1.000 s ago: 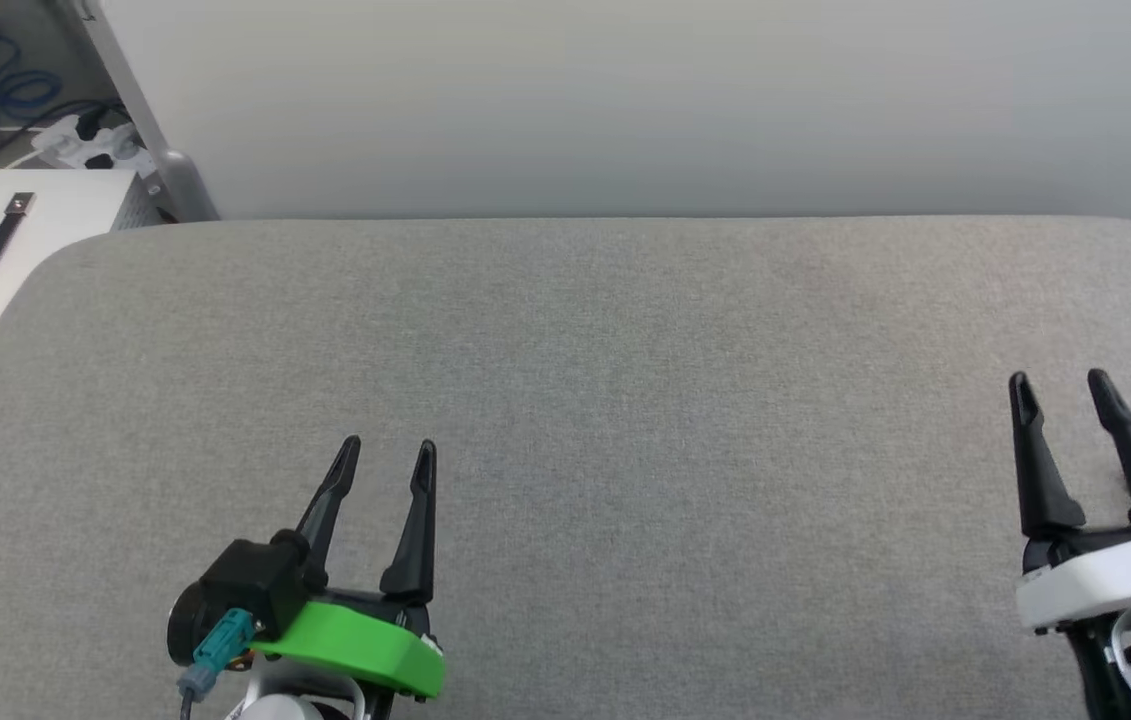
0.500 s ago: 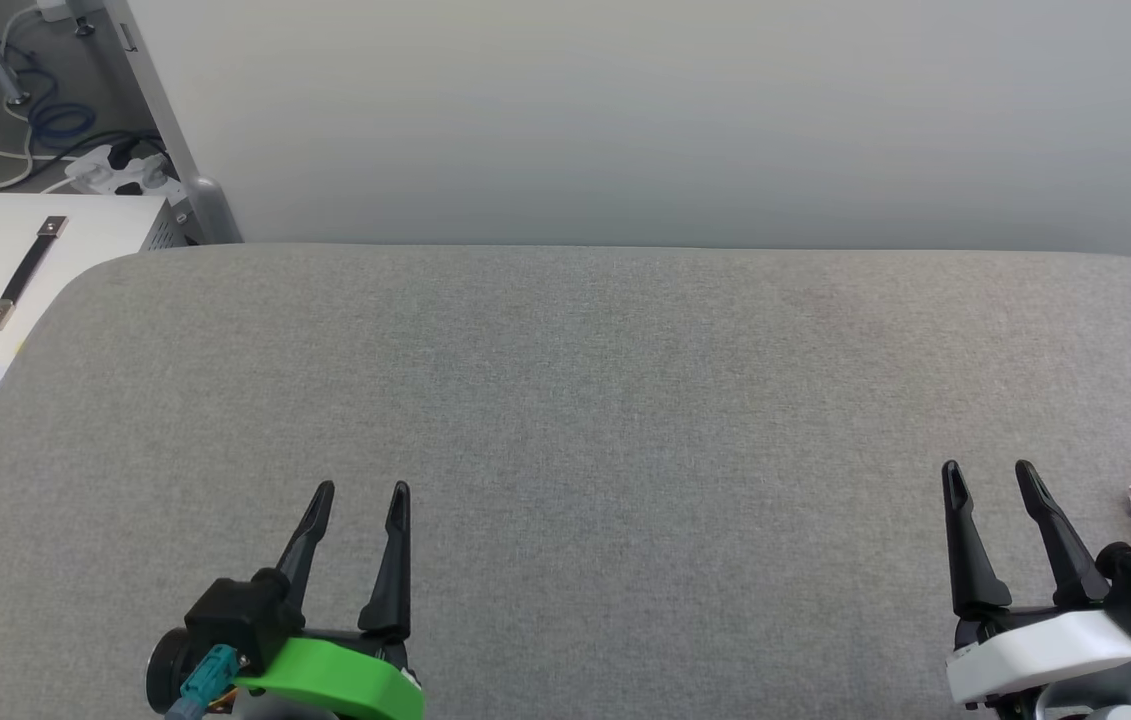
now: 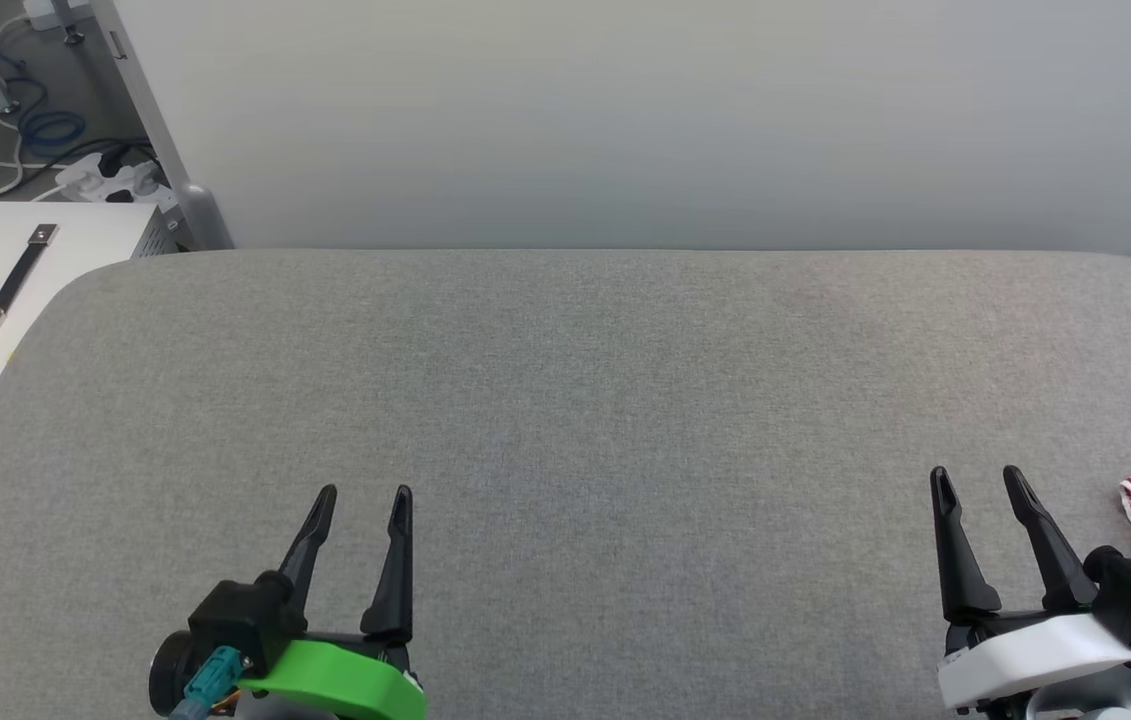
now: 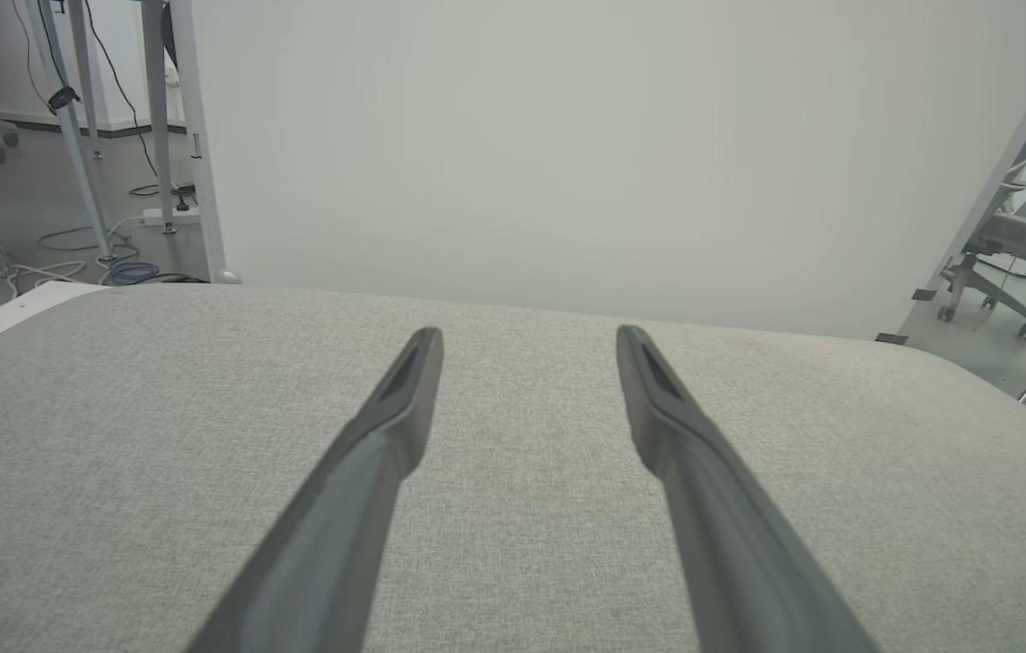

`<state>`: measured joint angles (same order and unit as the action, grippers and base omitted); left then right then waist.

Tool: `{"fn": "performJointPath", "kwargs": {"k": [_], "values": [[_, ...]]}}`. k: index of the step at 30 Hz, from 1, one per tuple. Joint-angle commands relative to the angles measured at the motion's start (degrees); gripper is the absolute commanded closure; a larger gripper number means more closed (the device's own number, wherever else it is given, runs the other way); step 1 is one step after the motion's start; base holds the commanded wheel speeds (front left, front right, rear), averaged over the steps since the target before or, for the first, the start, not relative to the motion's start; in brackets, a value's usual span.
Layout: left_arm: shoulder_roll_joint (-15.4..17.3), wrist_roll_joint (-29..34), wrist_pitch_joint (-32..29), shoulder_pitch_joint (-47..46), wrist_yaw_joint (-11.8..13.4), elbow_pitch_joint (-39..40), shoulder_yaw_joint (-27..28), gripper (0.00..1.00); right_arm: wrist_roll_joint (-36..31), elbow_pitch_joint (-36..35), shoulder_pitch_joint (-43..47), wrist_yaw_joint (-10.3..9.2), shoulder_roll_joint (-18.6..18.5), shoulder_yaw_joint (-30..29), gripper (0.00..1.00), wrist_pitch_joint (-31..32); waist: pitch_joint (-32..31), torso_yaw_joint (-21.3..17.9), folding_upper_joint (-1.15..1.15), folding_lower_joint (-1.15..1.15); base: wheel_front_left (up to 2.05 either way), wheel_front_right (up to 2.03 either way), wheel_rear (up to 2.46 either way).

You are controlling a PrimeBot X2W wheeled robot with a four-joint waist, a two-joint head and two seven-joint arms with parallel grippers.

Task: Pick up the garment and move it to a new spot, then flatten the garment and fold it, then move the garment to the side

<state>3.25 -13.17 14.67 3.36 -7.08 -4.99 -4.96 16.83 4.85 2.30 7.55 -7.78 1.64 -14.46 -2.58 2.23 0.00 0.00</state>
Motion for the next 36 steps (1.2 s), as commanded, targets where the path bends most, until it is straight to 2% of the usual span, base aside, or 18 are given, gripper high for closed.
{"fn": "performJointPath", "kwargs": {"k": [1, 9, 10, 36], "values": [[-0.36, 0.17, 0.33, 0.06, -0.37, -0.14, 0.08, 0.00, -0.06, -0.09, -0.05, -0.06, -0.06, 0.00, 0.00, -0.51, 0.11, 0.00, 0.00, 0.00, 0.00, 0.00, 0.00], [-0.36, 0.44, 0.33, -0.11, -0.39, -0.05, -0.16, 0.00, -0.32, -0.41, -0.21, -0.06, 0.02, 0.17, 0.00, -0.53, 0.41, -0.18, 0.00, 0.00, 0.00, 0.00, 0.00], [-0.02, 0.12, -0.01, -0.01, 0.00, -0.01, -0.22, 1.00, -0.11, -0.23, -0.03, 0.00, 0.02, 0.11, 1.00, 0.01, 0.41, -0.18, 0.00, 0.00, 0.00, 0.00, 0.00], [0.02, 2.48, -2.78, -0.62, 1.32, 0.91, 0.72, 1.00, -3.16, -1.04, -0.44, -0.01, 0.91, -0.24, 1.00, 2.74, 0.82, -0.57, 0.00, 0.00, 0.00, 0.00, 0.00]]}}
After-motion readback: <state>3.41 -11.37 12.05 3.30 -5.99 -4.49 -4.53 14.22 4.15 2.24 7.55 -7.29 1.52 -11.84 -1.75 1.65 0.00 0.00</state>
